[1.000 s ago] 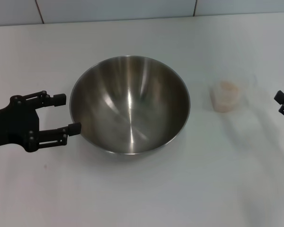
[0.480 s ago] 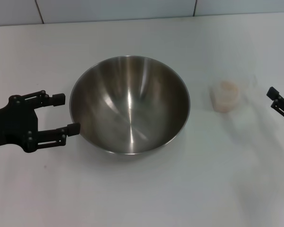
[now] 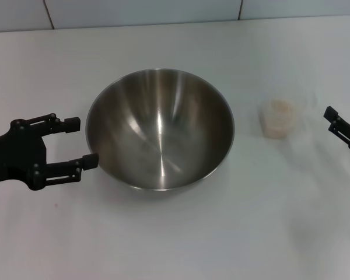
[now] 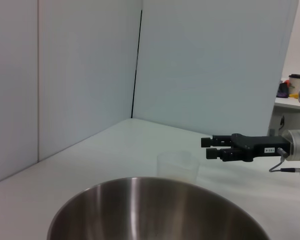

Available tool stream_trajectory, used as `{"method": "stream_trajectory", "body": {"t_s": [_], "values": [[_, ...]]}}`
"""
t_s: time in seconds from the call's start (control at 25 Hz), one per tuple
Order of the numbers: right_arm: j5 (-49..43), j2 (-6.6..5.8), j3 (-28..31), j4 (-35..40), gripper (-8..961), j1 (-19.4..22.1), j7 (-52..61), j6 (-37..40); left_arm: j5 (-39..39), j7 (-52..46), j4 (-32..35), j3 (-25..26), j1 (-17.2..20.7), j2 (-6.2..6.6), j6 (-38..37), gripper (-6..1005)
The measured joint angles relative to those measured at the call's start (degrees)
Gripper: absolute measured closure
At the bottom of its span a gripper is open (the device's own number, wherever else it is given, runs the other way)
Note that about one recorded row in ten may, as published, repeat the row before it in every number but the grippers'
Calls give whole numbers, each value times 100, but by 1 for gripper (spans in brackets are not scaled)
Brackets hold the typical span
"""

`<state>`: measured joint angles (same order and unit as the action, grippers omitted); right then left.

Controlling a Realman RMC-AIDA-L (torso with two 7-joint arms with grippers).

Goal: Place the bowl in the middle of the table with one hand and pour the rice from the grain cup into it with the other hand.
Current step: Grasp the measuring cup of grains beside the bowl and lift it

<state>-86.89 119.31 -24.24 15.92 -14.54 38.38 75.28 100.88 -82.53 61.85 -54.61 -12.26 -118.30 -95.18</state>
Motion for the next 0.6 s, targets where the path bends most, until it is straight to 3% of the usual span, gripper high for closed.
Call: {"method": "stream_trajectory", "body": {"t_s": [0.6], "values": [[-36, 5, -32, -103, 215, -230, -7, -424, 2, 0, 2, -20, -39, 8, -1, 199]]}}
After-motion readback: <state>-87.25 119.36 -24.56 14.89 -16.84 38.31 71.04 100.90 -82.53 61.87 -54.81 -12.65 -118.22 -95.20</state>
